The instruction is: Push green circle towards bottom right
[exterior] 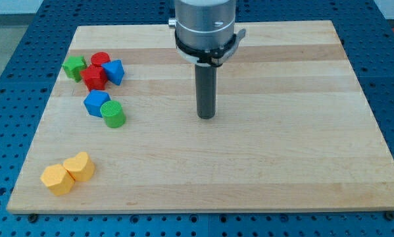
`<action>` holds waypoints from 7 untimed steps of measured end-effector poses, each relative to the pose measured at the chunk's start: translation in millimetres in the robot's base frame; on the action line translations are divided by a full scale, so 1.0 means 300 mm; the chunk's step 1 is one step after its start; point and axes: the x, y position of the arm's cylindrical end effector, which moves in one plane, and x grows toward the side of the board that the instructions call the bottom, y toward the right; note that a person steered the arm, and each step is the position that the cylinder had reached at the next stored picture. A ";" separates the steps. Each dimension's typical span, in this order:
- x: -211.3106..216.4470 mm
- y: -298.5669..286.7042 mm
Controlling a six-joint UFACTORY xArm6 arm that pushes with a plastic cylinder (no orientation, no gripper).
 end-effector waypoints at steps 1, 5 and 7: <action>0.070 -0.129; 0.150 -0.823; 0.071 -0.664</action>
